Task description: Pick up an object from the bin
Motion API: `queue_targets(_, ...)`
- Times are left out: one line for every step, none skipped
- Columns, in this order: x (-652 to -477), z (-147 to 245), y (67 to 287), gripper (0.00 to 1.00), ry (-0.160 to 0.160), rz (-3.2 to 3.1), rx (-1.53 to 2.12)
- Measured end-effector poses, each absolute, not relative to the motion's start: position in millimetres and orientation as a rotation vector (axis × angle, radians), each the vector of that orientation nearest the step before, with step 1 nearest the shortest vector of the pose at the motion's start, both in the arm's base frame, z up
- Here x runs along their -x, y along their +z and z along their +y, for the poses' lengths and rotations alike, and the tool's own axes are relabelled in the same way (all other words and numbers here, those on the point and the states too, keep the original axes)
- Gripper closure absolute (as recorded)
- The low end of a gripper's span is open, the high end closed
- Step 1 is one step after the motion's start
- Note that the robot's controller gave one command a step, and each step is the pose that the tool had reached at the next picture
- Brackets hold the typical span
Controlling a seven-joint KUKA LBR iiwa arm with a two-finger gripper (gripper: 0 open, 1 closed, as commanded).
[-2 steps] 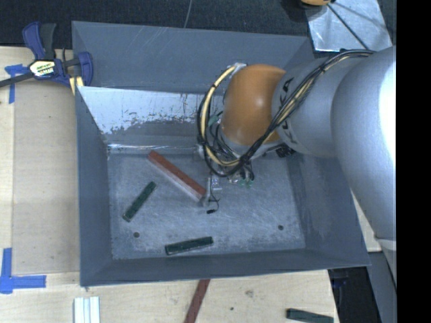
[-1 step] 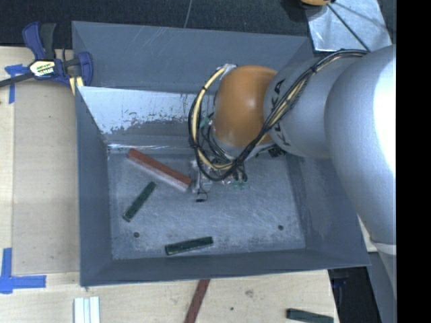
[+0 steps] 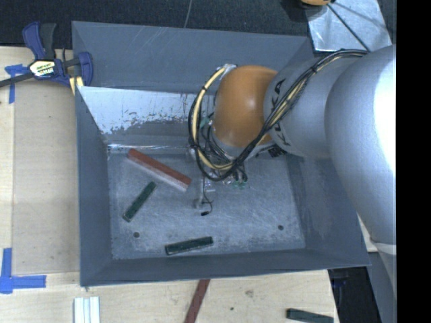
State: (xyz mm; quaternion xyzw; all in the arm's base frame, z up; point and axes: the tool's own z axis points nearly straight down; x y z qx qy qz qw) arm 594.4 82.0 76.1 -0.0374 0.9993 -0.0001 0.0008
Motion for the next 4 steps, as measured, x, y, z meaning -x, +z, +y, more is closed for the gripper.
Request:
queue_targets(-594.3, 82.0, 76.1, 0.0, 0.0, 3.138, 0.118)
queue_targets(-594.2, 141.2, 72.1, 1.0, 0.003, 3.134, 0.069)
queue_targets(-594.2, 141.2, 72.2, 1.0, 0.003, 3.134, 0.07)
queue_targets(-615.1, 157.7, 284.6, 1.0, 0.0, 3.13, 0.245)
